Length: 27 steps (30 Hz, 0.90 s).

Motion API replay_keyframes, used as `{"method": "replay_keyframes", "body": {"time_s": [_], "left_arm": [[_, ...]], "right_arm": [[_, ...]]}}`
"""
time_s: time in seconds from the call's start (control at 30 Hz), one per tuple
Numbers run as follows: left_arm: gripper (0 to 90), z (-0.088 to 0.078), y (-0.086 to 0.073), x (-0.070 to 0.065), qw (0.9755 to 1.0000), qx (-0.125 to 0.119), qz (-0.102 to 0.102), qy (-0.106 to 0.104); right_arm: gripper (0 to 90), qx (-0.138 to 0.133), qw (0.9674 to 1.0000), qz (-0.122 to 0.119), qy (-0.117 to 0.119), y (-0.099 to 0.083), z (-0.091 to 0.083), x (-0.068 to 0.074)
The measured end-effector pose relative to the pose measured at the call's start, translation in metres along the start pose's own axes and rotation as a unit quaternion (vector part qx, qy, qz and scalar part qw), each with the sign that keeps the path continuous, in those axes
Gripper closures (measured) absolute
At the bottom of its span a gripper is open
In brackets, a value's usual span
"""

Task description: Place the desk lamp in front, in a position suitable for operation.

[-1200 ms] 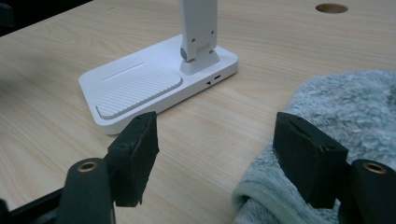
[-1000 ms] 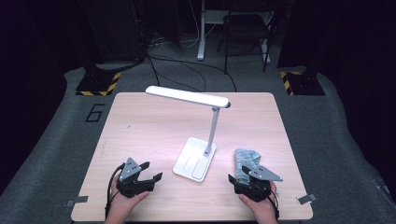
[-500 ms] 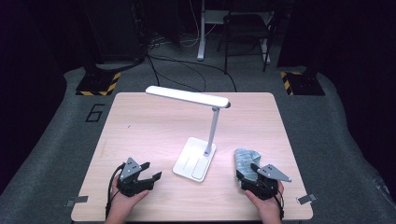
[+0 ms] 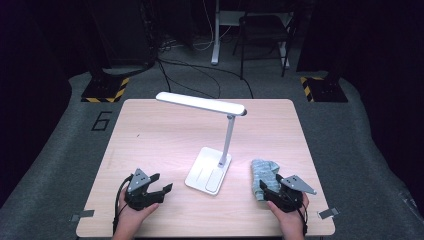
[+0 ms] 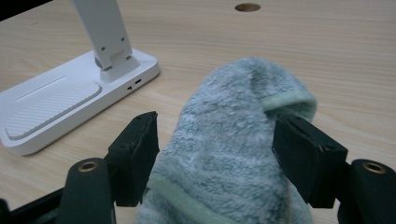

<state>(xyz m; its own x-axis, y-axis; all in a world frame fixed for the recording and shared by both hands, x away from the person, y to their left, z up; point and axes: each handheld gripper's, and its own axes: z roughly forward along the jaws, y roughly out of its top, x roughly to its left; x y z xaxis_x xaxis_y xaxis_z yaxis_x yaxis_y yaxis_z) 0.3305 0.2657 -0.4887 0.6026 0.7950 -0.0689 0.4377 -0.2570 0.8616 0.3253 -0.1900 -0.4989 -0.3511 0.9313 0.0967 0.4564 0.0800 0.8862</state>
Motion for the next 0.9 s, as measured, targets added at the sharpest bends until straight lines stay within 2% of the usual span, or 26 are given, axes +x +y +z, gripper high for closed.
{"method": "replay_keyframes", "body": {"time_s": [0.13, 0.2, 0.37, 0.43, 0.47, 0.53, 0.57, 0.73, 0.9], "left_arm": [[35.0, 0.0, 0.0, 0.0, 1.0, 0.002, 0.0, -0.001], [35.0, 0.0, 0.0, 0.0, 1.0, 0.001, 0.0, 0.0], [35.0, 0.0, 0.0, 0.0, 1.0, 0.001, 0.0, 0.0], [35.0, 0.0, 0.0, 0.0, 1.0, 0.0, 0.0, 0.001], [35.0, 0.0, 0.001, 0.0, 1.0, 0.0, 0.001, 0.0], [35.0, 0.0, 0.001, 0.0, 1.0, 0.0, 0.002, 0.001], [35.0, 0.0, 0.001, 0.0, 1.0, 0.0, 0.002, 0.001], [35.0, -0.001, 0.001, 0.001, 1.0, -0.001, 0.001, 0.002], [35.0, -0.001, 0.001, 0.001, 1.0, -0.002, 0.002, 0.002]], "right_arm": [[32.1, 0.007, 0.9999, 0.009, -0.006, -0.001, 0.001, -0.005], [32.5, 0.028, 0.9993, 0.011, -0.021, -0.003, 0.005, -0.009], [32.7, 0.048, 0.9982, 0.013, -0.035, -0.007, 0.013, -0.016], [33.9, 0.066, 0.9973, 0.017, -0.028, -0.009, 0.016, -0.019], [36.9, 0.076, 0.9966, 0.029, -0.013, -0.011, 0.018, -0.021], [38.4, 0.079, 0.9964, 0.027, -0.008, -0.012, 0.019, -0.019], [38.6, 0.082, 0.9963, 0.021, -0.01, -0.012, 0.02, -0.017], [42.4, 0.081, 0.9964, 0.02, -0.013, -0.013, 0.021, -0.016], [57.4, 0.088, 0.9958, 0.019, -0.015, -0.011, 0.019, -0.017]]}}
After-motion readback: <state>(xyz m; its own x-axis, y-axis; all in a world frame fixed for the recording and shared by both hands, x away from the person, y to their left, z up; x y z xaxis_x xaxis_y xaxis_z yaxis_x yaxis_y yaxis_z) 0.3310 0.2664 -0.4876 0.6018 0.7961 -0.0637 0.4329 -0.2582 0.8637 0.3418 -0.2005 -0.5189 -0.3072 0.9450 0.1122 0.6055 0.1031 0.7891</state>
